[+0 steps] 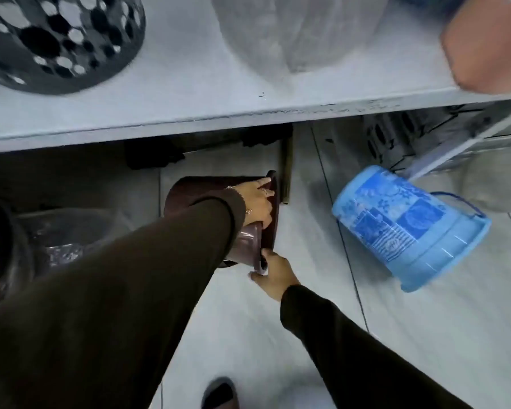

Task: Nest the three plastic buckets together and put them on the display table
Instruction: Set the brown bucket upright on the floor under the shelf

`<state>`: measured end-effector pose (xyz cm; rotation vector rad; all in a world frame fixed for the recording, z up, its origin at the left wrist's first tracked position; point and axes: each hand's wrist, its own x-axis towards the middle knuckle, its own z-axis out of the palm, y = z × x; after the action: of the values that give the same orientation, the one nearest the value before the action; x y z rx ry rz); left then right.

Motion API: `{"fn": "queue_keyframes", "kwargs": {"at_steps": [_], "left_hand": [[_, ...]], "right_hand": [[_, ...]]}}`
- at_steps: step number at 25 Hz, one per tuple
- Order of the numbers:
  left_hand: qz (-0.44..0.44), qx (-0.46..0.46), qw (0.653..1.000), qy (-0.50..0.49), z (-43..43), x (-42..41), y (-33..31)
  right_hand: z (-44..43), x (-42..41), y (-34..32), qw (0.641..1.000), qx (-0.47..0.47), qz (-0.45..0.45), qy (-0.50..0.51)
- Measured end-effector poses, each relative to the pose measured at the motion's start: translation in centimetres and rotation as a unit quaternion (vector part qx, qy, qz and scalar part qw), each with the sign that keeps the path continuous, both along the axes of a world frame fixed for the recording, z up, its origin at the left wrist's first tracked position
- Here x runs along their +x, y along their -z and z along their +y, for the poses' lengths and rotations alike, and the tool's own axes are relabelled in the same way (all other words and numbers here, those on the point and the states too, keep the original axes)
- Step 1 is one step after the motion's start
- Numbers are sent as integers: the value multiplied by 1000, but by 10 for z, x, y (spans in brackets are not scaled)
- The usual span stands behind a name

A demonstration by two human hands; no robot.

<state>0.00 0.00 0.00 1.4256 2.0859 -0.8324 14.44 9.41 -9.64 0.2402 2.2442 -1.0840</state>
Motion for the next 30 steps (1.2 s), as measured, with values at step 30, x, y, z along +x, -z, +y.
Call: {"fn": "queue_keyframes", "kwargs": {"at_steps": [30], "left_hand": [[11,155,902,-402,-47,206,-19]], "right_hand": [[104,83,-89,869,382,114,-292]]}}
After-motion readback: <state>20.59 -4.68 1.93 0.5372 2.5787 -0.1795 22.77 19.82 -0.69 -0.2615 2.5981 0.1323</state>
